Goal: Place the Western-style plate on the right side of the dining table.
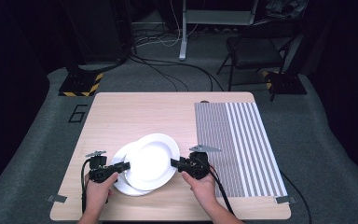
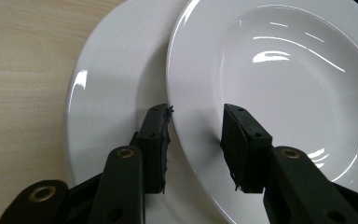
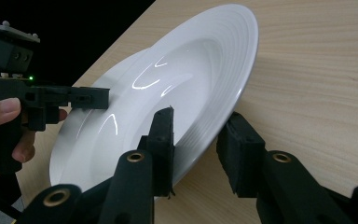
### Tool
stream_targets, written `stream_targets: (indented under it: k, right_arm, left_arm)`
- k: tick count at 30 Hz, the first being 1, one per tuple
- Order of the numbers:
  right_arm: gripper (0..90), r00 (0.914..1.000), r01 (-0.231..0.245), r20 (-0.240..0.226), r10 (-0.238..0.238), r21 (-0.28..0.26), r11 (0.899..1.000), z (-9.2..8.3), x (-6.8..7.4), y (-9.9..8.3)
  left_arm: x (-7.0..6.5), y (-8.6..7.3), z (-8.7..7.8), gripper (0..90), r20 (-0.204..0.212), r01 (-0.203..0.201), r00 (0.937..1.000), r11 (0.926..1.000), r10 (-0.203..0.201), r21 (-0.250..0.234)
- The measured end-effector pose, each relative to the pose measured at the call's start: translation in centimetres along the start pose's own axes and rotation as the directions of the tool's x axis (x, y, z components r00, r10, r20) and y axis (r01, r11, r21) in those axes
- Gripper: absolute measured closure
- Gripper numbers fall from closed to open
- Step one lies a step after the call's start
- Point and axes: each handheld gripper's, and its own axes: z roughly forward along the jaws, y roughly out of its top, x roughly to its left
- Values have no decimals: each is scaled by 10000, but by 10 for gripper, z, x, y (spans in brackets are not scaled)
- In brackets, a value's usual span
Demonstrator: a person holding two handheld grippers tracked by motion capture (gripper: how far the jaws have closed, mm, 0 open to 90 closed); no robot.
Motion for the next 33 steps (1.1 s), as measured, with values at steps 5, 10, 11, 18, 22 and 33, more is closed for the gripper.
stream_targets:
  k: [5, 10, 11, 18, 22, 33]
  right_arm:
    - [661, 9994, -346, -59, 346, -16, 9994, 0, -4, -1]
    - [632, 9956, -935, -47, 934, -72, 9956, -1, -12, -3]
    - [622, 9920, -1259, -122, 1258, -82, 9920, -2, -15, -3]
    - [619, 9841, -1777, -25, 1777, -88, 9840, -2, -20, -2]
    - [655, 9925, -1126, 464, 1133, -166, 9935, -5, -14, 1]
    - [657, 9943, -847, 654, 837, 127, 9963, -6, -10, 1]
  left_arm:
    - [-3, -2, -1, 573, 208, -90, 9997, 9999, 93, -114]
    - [-9, -3, -3, 571, 70, -246, 9997, 9992, 248, -314]
    - [-9, -3, -3, 572, 22, -305, 9995, 9989, 306, -352]
    - [-12, -5, -8, 586, 0, -308, 9995, 9980, 309, -557]
    - [-14, -6, -9, 595, 8, -187, 9998, 9977, 187, -650]
    - [-16, -8, -14, 626, 81, -70, 9999, 9960, 78, -896]
